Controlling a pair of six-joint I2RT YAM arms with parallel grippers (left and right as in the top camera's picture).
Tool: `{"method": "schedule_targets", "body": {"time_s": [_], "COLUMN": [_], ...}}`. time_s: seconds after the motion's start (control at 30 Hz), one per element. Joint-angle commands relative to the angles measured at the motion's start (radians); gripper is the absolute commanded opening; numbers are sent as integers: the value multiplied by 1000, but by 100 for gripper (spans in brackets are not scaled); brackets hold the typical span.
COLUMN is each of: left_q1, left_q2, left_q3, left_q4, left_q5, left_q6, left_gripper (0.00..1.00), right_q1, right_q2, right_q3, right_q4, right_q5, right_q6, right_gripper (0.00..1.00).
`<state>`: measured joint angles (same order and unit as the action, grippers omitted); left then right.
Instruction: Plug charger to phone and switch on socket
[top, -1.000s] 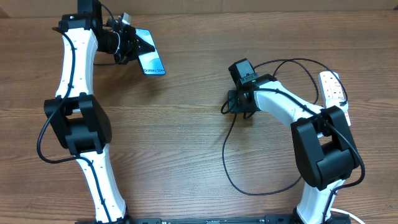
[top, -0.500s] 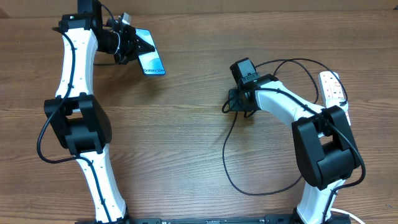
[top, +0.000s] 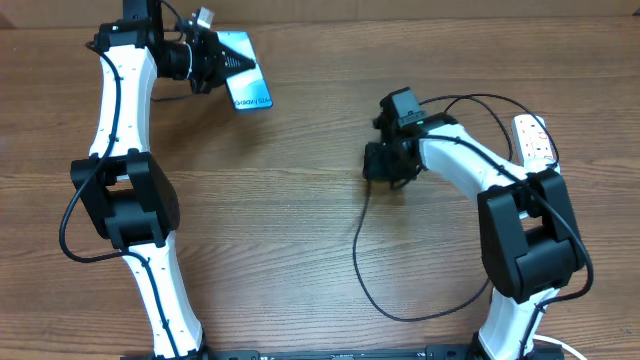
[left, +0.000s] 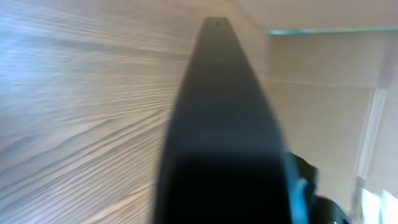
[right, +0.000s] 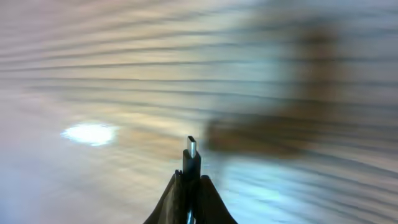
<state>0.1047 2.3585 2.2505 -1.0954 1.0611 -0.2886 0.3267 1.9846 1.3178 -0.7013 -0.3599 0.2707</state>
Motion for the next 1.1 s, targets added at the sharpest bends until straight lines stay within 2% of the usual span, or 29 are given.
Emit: {"method": "schedule_targets", "body": {"time_s": [0.0,0.1,0.3,0.47,0.6,0.8,0.93,1.07], "left_q1": [-7,-7,-23,-61,-85,-113,-132,-144], "left_q2": [-17,-17,-17,-17,-17,-17,-17,-17], "left_q3": [10,10,10,10,10,10,10,10], "left_q4": [41,72,141,195,237,387,420,428], "left_q5": [224,257,319,364,333,327,354,390], "left_q6": [-20,-60,-133,-208,-293,-440,-452,-452], "left_gripper": [4,4,4,5,4,4,4,4], "right_q1": [-26,-26,-10,-2,-2,-2,-2,-2], "right_q2": [-83,-85,-85,-85,-85,-85,-85,-85], "right_q3": [45,45,45,45,45,45,45,45], "right_q4": [37,76,240,405,542,726,810,840], "right_q5": [-496,-728,-982,-993,-997,-995,-986,-977], "right_q6": [-88,-138,-132,45,204,392,483,489], "right_gripper": [4,4,4,4,4,4,4,4]}}
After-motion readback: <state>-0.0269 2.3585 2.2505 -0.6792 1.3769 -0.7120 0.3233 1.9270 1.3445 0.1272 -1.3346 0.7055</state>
